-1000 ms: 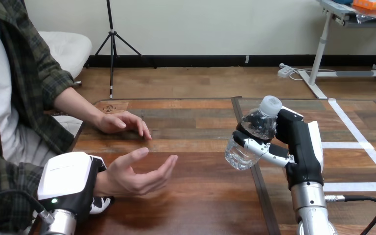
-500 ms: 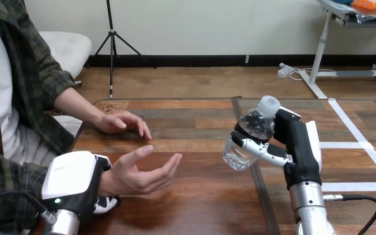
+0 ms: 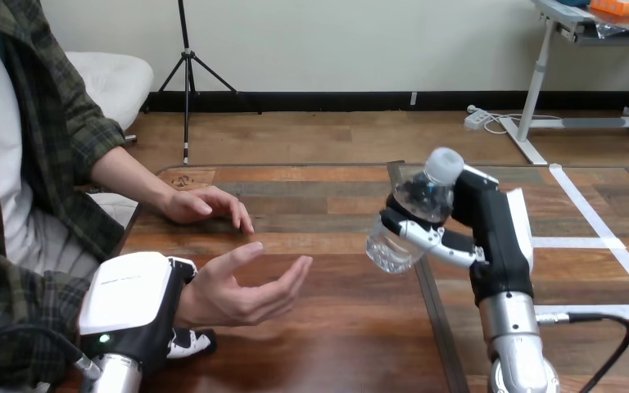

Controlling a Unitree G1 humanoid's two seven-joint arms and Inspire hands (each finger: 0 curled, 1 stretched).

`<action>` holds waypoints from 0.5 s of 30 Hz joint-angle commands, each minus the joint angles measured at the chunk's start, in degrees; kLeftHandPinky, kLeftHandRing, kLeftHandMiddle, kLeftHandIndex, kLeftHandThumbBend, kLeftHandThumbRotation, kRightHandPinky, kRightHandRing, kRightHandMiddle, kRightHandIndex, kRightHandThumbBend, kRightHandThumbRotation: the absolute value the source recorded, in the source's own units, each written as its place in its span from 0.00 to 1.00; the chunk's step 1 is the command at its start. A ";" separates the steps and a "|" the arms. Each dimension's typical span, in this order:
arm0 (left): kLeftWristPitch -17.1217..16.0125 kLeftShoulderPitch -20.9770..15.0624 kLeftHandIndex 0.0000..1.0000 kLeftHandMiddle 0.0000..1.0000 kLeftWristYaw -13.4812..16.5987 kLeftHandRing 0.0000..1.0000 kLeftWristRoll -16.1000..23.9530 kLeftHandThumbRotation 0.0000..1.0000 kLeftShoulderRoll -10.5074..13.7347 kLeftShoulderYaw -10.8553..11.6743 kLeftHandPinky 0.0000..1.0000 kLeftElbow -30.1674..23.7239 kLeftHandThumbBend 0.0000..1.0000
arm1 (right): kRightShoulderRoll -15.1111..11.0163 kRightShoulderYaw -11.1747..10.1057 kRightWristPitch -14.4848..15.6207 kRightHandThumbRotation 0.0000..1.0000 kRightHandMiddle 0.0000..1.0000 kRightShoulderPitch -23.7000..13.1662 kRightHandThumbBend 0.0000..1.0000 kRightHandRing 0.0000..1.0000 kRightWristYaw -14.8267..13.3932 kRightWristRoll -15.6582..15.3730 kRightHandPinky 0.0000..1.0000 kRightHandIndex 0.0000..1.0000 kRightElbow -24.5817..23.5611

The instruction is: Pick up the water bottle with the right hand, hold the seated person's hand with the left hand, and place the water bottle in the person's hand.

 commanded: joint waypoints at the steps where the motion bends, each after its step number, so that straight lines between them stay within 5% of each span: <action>1: -1.28 -0.37 0.41 0.43 0.01 0.41 0.28 0.00 -1.61 -1.97 0.39 -3.68 0.81 | 0.44 0.40 -2.19 0.00 0.46 -7.27 0.69 0.39 -0.92 -0.57 0.34 0.50 -4.56; 15: -3.09 0.43 0.40 0.42 -0.83 0.39 0.94 0.00 -1.79 -2.68 0.38 -6.96 0.83 | 1.18 1.12 -2.19 0.00 0.45 -9.39 0.71 0.39 -1.08 -1.73 0.34 0.48 -5.35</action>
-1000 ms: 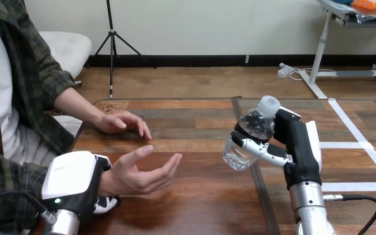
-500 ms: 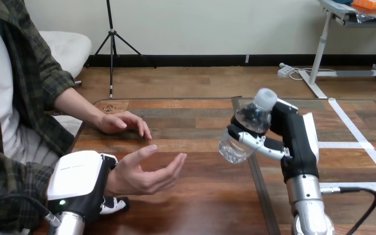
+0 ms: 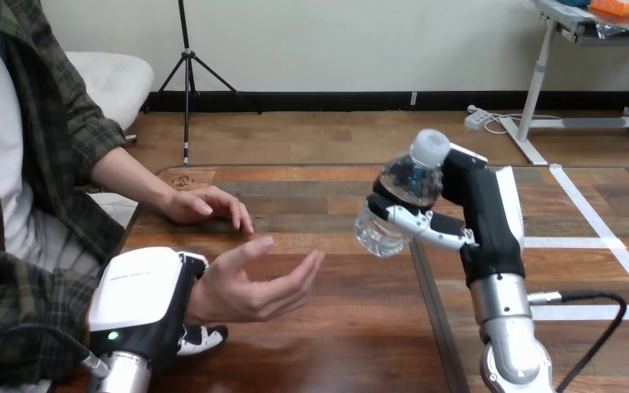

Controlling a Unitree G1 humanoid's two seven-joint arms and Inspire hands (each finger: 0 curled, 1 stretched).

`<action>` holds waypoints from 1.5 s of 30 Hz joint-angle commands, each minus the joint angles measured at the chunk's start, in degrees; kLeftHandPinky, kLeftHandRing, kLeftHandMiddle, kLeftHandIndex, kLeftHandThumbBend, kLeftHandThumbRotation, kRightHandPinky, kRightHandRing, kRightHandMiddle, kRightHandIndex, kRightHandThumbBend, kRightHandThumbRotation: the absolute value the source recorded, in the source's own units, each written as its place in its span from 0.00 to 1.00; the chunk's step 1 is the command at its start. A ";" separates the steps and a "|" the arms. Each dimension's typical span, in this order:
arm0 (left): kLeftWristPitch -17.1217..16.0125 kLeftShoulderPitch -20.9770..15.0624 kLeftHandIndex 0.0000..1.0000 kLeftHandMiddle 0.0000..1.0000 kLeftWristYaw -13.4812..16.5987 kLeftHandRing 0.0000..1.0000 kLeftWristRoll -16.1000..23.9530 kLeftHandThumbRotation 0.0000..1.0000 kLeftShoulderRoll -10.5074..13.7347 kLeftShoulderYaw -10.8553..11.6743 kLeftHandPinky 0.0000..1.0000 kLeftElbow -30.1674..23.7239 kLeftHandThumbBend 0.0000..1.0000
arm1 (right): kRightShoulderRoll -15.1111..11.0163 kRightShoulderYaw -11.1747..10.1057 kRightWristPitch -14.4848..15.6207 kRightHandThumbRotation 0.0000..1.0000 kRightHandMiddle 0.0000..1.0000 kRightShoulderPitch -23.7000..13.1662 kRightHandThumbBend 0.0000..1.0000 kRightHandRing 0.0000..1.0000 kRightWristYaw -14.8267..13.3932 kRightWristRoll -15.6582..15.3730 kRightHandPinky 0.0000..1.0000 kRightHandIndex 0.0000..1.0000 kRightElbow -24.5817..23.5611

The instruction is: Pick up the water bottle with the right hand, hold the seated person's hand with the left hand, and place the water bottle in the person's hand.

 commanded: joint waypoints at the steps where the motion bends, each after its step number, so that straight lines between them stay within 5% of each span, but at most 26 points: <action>1: -3.20 -0.70 0.40 0.42 0.56 0.39 0.55 0.00 -0.89 -2.69 0.37 -3.01 0.83 | 1.03 0.34 -2.24 0.00 0.45 -7.14 0.71 0.39 0.06 0.90 0.34 0.48 -3.91; 5: -4.84 -0.53 0.39 0.41 2.61 0.38 0.98 0.00 -1.15 -3.01 0.37 -2.67 0.85 | 0.93 0.76 -1.72 0.00 0.45 -7.59 0.72 0.39 -0.63 -0.30 0.35 0.48 -4.45; 19: -5.21 0.40 0.36 0.38 3.01 0.35 1.50 0.00 -2.09 -4.07 0.34 -4.59 0.84 | 0.97 1.83 -1.60 0.00 0.47 -8.98 0.73 0.42 -1.22 -1.77 0.38 0.49 -5.08; 34: -8.02 0.64 0.35 0.36 5.25 0.34 2.16 0.00 -2.16 -4.48 0.32 -4.41 0.85 | 1.83 2.35 -1.89 0.00 0.47 -8.64 0.74 0.43 0.95 -1.27 0.39 0.48 -7.05; 45: -7.74 0.95 0.34 0.36 3.93 0.33 1.58 0.00 -2.70 -4.47 0.32 -5.41 0.85 | 2.03 3.28 -1.90 0.00 0.47 -6.92 0.72 0.43 2.33 -1.32 0.39 0.49 -9.41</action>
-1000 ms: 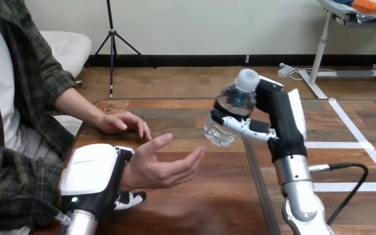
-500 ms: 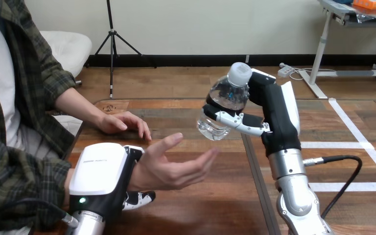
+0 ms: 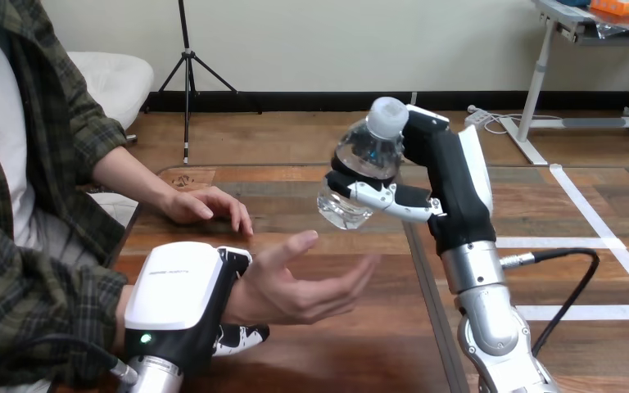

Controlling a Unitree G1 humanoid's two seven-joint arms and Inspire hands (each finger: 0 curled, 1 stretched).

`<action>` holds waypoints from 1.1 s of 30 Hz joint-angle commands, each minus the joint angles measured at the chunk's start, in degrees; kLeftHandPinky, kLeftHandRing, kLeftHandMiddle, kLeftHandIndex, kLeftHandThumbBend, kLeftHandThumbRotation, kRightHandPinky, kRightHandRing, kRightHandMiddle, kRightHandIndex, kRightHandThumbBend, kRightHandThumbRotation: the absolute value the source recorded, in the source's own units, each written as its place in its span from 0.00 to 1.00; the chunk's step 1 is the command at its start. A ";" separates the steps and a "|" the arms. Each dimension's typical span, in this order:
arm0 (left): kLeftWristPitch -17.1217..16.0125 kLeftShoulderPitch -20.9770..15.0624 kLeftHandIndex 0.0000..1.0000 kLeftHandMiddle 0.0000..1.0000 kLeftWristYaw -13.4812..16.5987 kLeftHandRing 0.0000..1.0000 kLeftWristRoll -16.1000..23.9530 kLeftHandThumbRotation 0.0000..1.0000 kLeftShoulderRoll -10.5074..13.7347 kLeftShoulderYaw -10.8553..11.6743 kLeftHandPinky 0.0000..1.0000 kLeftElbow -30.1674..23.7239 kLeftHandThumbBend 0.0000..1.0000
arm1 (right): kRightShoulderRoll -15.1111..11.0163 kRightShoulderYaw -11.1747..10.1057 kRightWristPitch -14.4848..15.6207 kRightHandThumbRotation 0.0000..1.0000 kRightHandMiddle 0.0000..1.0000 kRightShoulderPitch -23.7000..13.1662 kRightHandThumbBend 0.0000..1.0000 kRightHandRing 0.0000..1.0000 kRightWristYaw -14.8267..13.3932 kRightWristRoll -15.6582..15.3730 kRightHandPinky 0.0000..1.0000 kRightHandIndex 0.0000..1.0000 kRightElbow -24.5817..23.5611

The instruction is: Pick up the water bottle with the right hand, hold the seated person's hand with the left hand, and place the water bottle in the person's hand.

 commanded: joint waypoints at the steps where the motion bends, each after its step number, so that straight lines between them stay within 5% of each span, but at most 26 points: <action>1: -1.49 -0.29 0.34 0.36 -0.79 0.33 -0.72 0.00 -1.45 -1.57 0.32 -2.31 0.85 | 0.33 0.42 -1.90 0.00 0.47 -3.23 0.72 0.43 0.36 0.78 0.39 0.49 -4.74; 33: -2.34 -0.49 0.34 0.36 -0.56 0.33 -0.79 0.00 -1.87 -1.39 0.31 -1.86 0.85 | 0.01 1.08 -0.63 0.00 0.44 3.74 0.72 0.37 7.07 3.76 0.32 0.47 -12.28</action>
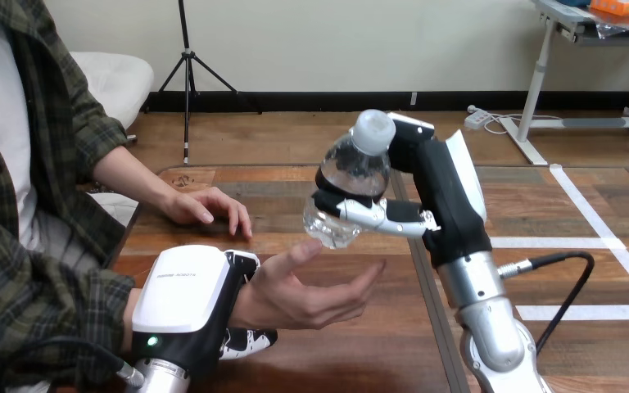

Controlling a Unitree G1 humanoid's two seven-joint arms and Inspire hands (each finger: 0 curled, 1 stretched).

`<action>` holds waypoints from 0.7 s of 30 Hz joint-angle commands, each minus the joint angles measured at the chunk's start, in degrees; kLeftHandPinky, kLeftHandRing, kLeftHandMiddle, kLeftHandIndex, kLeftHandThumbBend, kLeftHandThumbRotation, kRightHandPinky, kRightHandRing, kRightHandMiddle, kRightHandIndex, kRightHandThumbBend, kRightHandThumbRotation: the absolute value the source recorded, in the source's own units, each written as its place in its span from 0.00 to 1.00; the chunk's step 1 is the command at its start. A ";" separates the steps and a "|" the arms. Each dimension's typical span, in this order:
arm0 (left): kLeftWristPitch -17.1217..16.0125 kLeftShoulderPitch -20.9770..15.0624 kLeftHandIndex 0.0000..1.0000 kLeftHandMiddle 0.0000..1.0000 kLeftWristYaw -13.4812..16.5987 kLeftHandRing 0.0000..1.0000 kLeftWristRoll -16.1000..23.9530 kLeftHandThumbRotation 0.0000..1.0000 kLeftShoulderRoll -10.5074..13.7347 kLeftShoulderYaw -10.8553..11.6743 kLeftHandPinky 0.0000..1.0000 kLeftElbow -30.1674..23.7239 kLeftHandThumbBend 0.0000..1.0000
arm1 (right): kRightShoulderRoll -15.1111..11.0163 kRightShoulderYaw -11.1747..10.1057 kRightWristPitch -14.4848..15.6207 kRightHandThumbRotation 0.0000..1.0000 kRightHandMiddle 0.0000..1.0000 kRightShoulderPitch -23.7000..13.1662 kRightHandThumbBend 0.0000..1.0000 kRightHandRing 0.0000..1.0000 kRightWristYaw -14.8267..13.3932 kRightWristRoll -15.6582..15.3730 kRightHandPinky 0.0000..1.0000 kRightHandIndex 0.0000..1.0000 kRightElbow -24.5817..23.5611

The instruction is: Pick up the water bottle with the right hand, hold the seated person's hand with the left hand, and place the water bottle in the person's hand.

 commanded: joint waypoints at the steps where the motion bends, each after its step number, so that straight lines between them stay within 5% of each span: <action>1: -1.91 -0.95 0.34 0.36 0.11 0.33 -0.86 0.00 -0.97 -1.07 0.31 -1.40 0.85 | -0.36 -0.26 -0.76 0.00 0.44 -1.13 0.72 0.37 0.54 1.69 0.32 0.46 -4.50; 21: -1.98 -0.91 0.34 0.36 -0.12 0.33 -0.82 0.00 -0.96 -0.91 0.31 -1.40 0.86 | -1.49 -1.61 -1.65 0.00 0.46 0.33 0.72 0.39 1.23 2.97 0.34 0.48 -5.36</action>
